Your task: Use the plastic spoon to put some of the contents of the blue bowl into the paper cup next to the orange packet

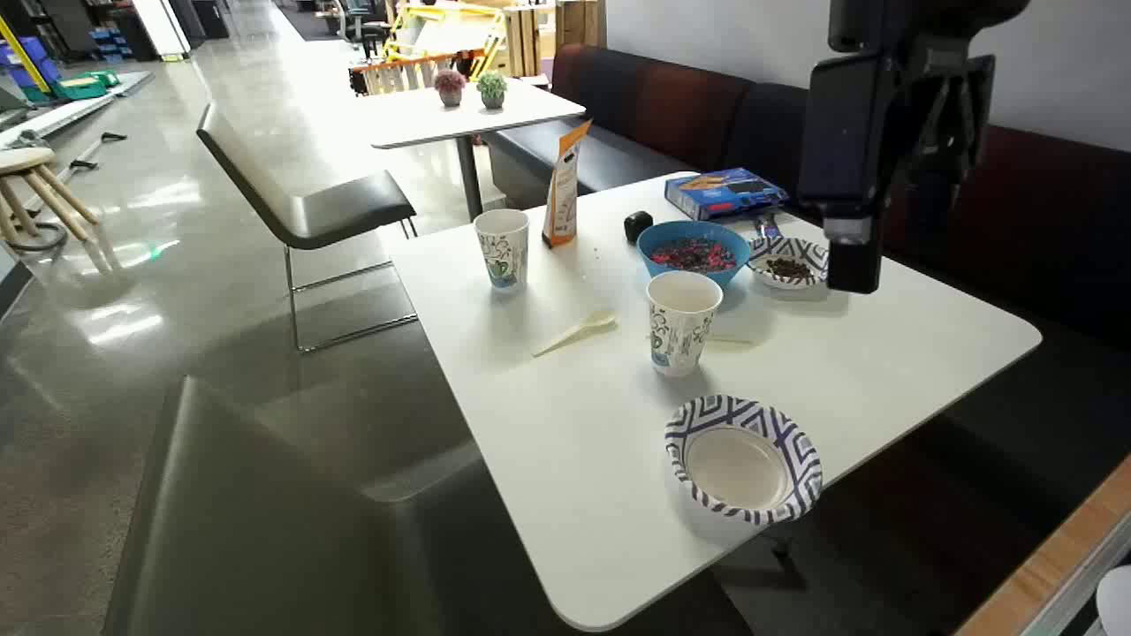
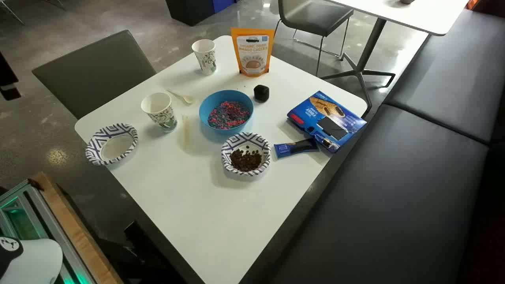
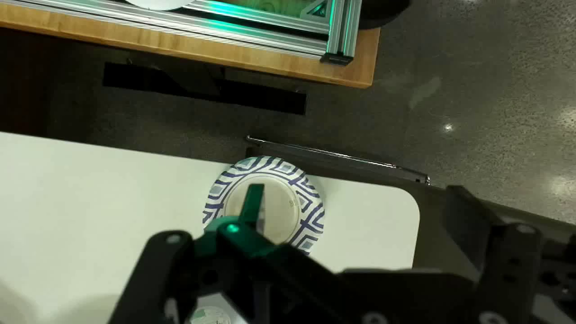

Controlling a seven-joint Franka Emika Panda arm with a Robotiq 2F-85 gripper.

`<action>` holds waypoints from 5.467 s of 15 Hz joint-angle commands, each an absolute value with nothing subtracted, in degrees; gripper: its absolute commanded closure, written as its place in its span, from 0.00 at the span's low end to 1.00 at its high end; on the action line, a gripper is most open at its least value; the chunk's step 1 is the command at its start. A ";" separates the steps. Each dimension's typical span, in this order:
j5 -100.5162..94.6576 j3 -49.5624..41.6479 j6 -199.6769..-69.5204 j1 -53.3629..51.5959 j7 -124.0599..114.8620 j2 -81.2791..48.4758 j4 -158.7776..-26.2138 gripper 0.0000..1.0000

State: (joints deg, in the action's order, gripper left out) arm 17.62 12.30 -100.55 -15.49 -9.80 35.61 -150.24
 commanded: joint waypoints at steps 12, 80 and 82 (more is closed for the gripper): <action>17.88 12.88 -100.28 -14.79 -9.49 35.69 -150.11 0.00; -45.18 11.08 -119.01 -19.69 33.16 -41.57 -97.67 0.11; -45.94 10.97 -118.72 -19.76 33.16 -42.57 -96.41 0.18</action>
State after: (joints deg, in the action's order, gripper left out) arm -43.96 11.36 -119.83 -19.07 33.23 -39.96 -99.56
